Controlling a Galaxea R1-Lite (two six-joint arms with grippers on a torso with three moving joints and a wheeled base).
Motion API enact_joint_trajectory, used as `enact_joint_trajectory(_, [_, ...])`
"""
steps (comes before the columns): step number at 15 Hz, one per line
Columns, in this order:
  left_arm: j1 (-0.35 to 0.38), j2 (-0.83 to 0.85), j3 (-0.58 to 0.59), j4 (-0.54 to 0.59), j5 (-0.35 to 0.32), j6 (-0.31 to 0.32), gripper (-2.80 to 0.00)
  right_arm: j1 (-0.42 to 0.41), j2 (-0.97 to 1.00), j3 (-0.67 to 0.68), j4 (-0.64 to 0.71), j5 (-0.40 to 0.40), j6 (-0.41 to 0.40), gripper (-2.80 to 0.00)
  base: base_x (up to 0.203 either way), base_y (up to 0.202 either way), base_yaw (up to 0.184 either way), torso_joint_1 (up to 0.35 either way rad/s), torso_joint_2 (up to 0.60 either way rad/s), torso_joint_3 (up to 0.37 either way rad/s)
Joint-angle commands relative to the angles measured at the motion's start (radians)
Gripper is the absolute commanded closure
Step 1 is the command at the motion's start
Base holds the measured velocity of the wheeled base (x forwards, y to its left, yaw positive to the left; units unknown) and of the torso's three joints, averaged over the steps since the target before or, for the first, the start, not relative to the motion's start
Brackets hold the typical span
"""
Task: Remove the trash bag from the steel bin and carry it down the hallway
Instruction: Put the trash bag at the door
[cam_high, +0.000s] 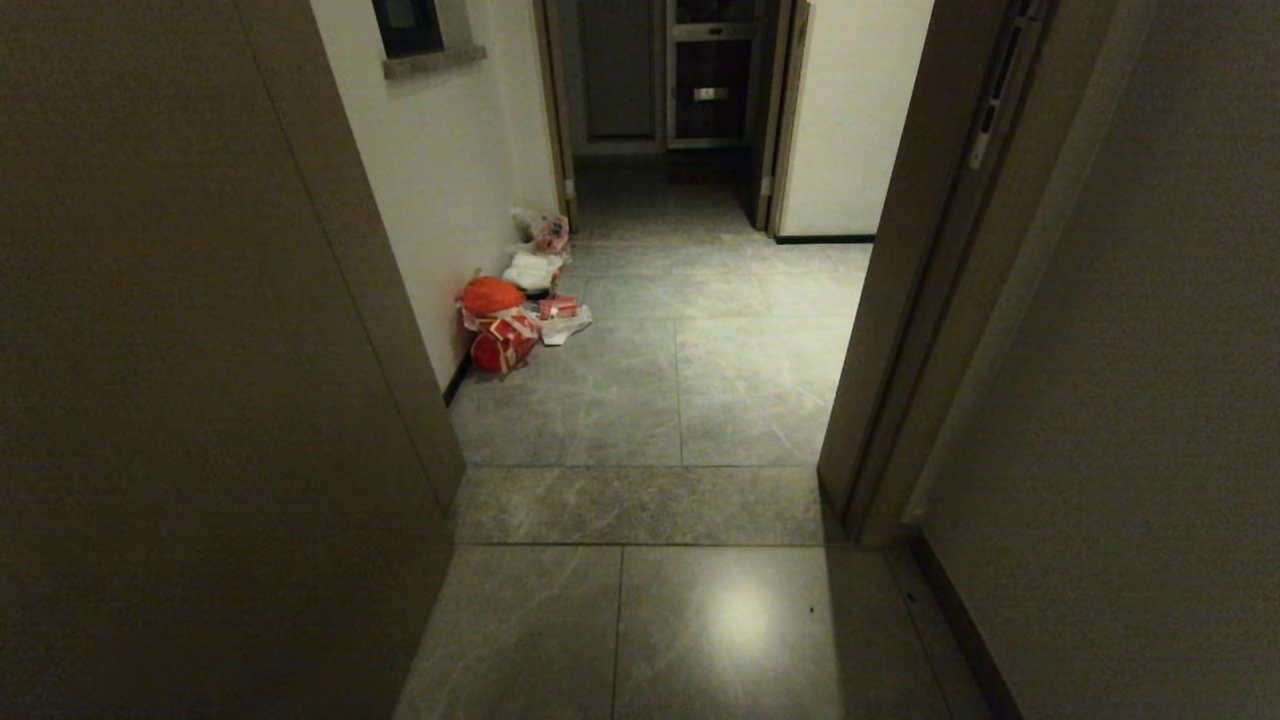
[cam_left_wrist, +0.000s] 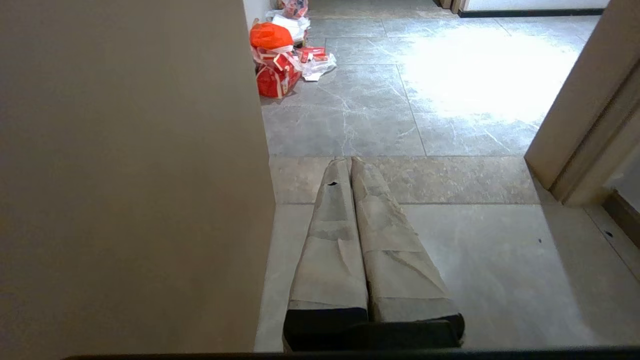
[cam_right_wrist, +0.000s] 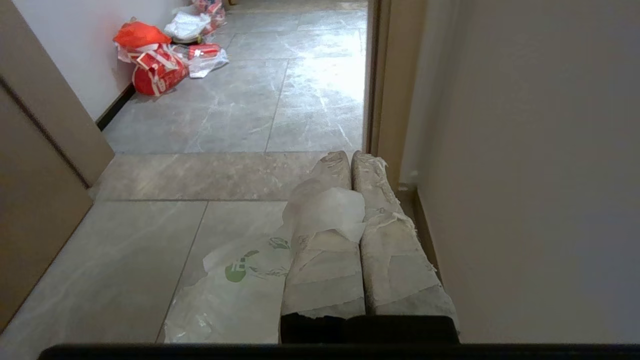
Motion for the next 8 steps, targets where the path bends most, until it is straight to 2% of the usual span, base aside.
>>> enact_joint_trajectory(1, [0.0, 0.0, 0.002, 0.0, 0.0, -0.001, 0.0, 0.0, -0.001, 0.003, 0.0, 0.0, 0.0, 0.0, 0.189, 0.0, 0.001, 0.005, 0.01, 0.0])
enact_joint_trajectory(8, [0.0, 0.0, 0.002, 0.0, 0.0, 0.001, 0.0, 0.0, -0.002, 0.003, 0.0, 0.0, 0.0, 0.0, 0.193, 0.0, 0.001, 0.005, 0.0, 0.002])
